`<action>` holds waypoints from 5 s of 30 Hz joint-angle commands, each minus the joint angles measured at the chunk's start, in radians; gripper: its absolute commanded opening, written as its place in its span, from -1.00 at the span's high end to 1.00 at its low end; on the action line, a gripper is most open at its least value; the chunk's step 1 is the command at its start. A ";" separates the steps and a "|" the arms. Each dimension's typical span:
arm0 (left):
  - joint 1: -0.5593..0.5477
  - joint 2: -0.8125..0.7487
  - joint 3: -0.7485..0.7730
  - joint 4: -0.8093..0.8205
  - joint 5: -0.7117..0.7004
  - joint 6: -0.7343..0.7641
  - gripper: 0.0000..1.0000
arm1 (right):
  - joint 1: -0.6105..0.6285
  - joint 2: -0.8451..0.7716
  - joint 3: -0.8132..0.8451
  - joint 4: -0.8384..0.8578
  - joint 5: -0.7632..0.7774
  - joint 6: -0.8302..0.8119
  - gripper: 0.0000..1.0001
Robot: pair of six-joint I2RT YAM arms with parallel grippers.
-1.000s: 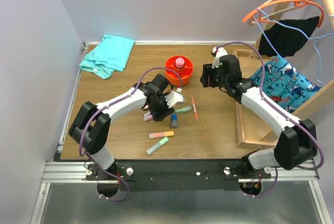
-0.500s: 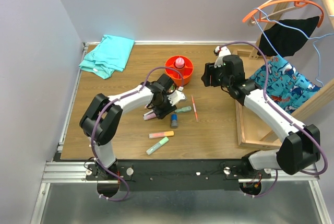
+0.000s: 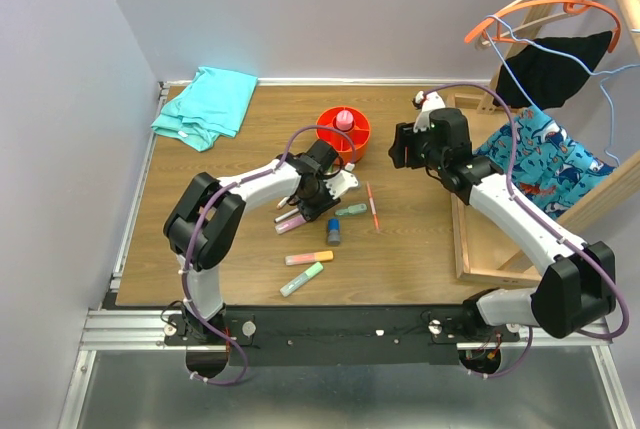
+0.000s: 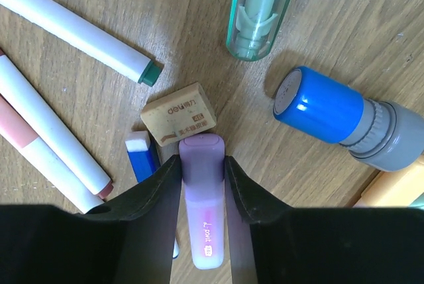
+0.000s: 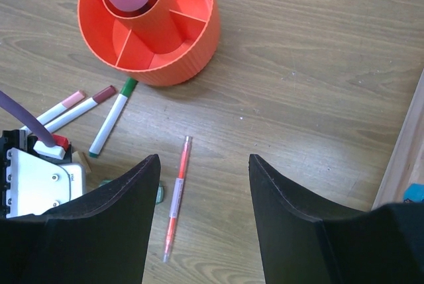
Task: Sort the stationery into containers
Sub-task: Pick up the stationery from the center of the board, then place the stationery in the storage box, then pick up the stationery from the center of the board.
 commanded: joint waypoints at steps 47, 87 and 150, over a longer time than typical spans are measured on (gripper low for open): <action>0.273 0.048 0.313 0.866 0.221 -0.649 0.49 | -0.021 0.139 0.147 0.074 0.150 -0.100 -0.25; 0.316 0.329 0.484 1.006 0.114 -0.574 0.36 | -0.021 0.337 0.270 0.085 0.125 -0.075 -0.25; -0.263 -0.132 -0.154 0.014 0.103 0.015 -0.03 | -0.090 0.171 0.147 -0.080 -0.031 0.103 -0.85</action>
